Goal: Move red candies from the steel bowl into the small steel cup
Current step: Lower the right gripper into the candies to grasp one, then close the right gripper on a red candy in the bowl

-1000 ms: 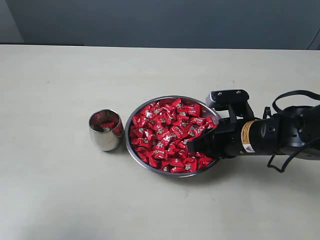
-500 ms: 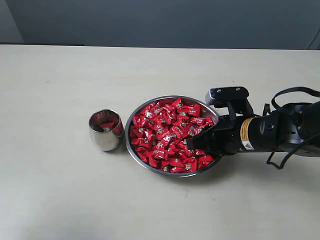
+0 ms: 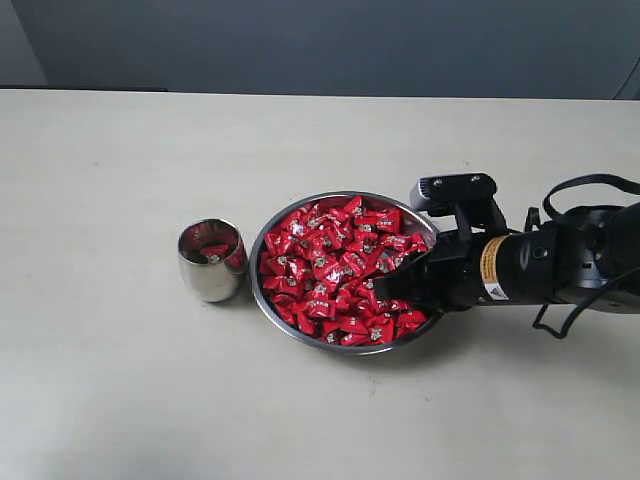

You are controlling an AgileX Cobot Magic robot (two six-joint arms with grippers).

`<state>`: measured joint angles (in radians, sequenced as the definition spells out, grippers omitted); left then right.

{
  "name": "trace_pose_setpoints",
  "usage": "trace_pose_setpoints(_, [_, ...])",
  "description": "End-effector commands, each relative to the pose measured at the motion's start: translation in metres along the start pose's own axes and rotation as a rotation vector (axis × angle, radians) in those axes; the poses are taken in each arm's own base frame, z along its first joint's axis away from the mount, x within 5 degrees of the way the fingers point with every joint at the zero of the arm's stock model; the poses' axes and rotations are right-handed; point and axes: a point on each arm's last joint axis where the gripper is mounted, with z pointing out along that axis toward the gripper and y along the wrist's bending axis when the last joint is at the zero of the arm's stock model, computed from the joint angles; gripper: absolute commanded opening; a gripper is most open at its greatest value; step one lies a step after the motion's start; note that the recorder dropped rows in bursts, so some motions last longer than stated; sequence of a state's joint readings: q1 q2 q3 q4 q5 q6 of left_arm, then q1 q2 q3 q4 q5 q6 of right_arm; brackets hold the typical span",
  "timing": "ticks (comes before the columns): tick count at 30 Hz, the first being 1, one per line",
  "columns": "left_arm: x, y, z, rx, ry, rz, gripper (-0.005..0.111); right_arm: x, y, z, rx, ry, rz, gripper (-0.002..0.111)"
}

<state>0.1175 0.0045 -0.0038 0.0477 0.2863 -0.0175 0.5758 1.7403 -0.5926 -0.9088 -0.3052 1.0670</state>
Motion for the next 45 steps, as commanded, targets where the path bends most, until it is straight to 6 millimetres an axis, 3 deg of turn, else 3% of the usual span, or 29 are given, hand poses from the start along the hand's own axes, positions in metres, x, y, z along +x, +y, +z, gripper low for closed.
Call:
trace_pose_setpoints(1, [0.001, 0.000, 0.000, 0.000, -0.003, -0.004, 0.000, 0.000, 0.003, 0.000, -0.045, 0.007, -0.005, 0.030])
trace_pose_setpoints(16, [0.001, 0.000, 0.000, 0.000, -0.003, -0.004, 0.000, 0.003, -0.002, 0.000, 0.009, 0.031, 0.010, 0.030])
trace_pose_setpoints(45, [0.001, 0.000, 0.000, 0.000, -0.003, -0.004, 0.000, 0.010, 0.006, 0.013, -0.124, 0.051, 0.036, 0.030])
